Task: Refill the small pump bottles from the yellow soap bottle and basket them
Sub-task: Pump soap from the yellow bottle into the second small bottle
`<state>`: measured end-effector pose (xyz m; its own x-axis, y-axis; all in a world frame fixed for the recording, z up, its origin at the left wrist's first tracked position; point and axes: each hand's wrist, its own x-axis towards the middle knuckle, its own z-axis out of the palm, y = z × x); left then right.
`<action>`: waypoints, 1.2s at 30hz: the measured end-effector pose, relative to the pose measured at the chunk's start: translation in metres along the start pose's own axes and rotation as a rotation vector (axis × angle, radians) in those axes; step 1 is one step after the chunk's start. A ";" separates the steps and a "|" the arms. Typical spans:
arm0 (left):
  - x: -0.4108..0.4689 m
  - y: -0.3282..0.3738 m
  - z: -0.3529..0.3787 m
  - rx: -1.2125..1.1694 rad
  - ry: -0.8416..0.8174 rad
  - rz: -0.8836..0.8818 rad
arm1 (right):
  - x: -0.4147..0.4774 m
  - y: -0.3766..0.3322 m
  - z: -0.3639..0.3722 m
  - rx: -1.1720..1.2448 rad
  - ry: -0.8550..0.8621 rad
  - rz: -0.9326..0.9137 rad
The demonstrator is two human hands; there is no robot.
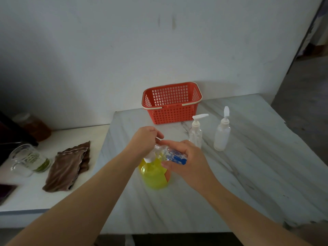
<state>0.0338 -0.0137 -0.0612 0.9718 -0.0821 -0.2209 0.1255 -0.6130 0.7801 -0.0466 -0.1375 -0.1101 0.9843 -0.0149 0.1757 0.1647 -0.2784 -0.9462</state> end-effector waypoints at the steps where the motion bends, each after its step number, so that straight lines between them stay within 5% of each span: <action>1: -0.001 -0.002 0.001 -0.018 -0.001 -0.014 | -0.001 0.001 0.000 -0.006 0.003 -0.003; 36: -0.004 0.002 -0.001 -0.159 0.012 -0.084 | -0.001 -0.005 -0.004 -0.020 -0.016 -0.021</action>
<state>0.0302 -0.0137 -0.0579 0.9588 -0.0265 -0.2828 0.2349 -0.4856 0.8420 -0.0486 -0.1398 -0.1050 0.9816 0.0066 0.1907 0.1839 -0.2981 -0.9366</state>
